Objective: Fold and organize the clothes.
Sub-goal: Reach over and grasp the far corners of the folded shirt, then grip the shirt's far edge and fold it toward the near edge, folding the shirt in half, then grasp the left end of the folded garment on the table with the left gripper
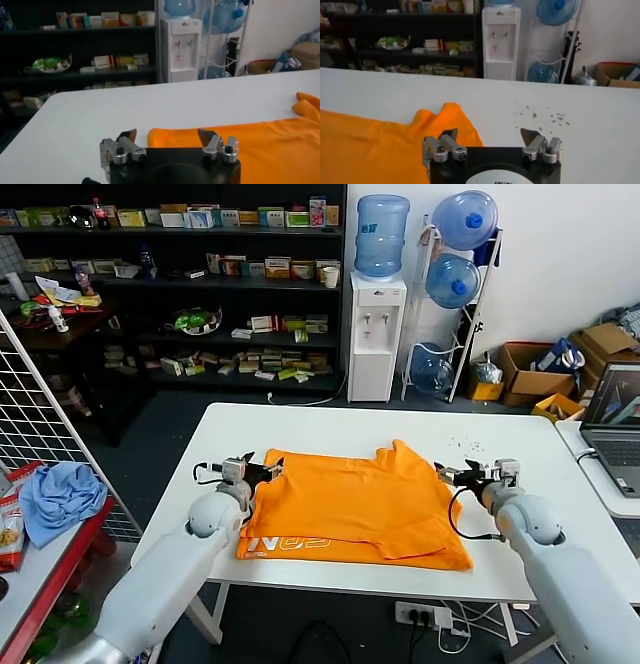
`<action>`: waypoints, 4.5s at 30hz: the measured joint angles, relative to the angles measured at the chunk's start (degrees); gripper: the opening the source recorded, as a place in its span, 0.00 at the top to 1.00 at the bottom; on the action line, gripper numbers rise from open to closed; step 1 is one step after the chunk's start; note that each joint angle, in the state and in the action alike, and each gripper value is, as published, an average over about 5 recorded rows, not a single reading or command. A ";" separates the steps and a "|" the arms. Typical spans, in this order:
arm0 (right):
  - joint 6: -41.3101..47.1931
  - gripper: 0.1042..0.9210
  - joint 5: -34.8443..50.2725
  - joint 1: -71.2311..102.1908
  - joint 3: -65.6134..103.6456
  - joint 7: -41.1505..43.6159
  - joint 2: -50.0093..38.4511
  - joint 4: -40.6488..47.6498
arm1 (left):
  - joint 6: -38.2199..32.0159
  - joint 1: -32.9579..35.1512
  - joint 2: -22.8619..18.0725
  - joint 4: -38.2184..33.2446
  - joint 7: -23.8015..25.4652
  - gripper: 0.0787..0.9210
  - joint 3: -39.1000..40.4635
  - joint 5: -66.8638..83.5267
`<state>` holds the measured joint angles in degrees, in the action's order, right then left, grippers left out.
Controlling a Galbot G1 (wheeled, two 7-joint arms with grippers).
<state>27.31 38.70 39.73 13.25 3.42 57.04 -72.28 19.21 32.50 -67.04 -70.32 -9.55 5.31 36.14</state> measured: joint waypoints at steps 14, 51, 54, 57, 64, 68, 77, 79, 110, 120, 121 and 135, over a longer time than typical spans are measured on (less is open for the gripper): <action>-2.63 0.12 -3.70 -8.64 -3.14 6.05 7.37 15.39 | 0.13 -7.70 -7.50 17.33 3.10 0.12 -0.60 -2.89; -5.69 0.98 -7.11 -10.97 -3.05 6.71 11.97 21.59 | -3.76 -5.82 -6.30 17.44 3.99 0.98 -2.27 -3.88; -5.41 0.98 -6.32 -10.10 -3.06 5.92 11.37 19.26 | -4.76 -4.86 -5.09 15.07 3.54 0.98 -2.36 -3.70; -5.01 0.98 -5.43 -8.99 -3.07 4.93 10.53 16.23 | -5.38 -3.72 -3.71 12.39 3.03 0.98 -2.49 -3.35; -3.54 0.98 -4.00 -4.33 -2.65 1.98 7.37 6.42 | -5.68 0.01 -0.06 4.57 1.66 0.98 -3.10 -2.07; -2.35 0.98 -3.39 0.20 -2.03 0.07 4.92 -0.70 | -5.25 3.05 2.17 -0.66 0.97 0.98 -3.85 -1.55; 0.40 0.98 -3.52 13.74 0.64 -4.69 -0.55 -16.96 | -3.61 12.45 7.41 -12.57 -0.86 0.98 -6.31 -1.33; 0.95 0.98 -3.85 16.77 1.07 -5.67 -1.41 -19.94 | -3.41 15.02 8.27 -15.09 -1.34 0.98 -6.94 -1.57; 3.73 0.32 -5.85 33.17 2.58 -12.28 -5.80 -35.98 | -1.16 33.36 10.96 -28.93 -6.83 0.47 -14.66 0.00; 4.15 0.12 -5.14 34.34 2.88 -13.05 -6.12 -37.57 | 1.49 32.84 9.10 -27.94 -8.86 0.14 -16.07 8.27; 4.15 0.12 -5.12 34.44 2.92 -13.09 -6.12 -37.67 | 1.65 32.74 8.90 -27.78 -8.94 0.13 -16.08 8.87; 4.42 0.12 -4.63 35.21 3.13 -13.55 -6.25 -39.15 | 2.98 32.62 7.36 -26.68 -8.91 0.45 -15.58 11.88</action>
<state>31.73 34.07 74.94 16.38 -10.12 50.79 -111.43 22.19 65.12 -59.68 -97.00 -18.46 -10.27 48.01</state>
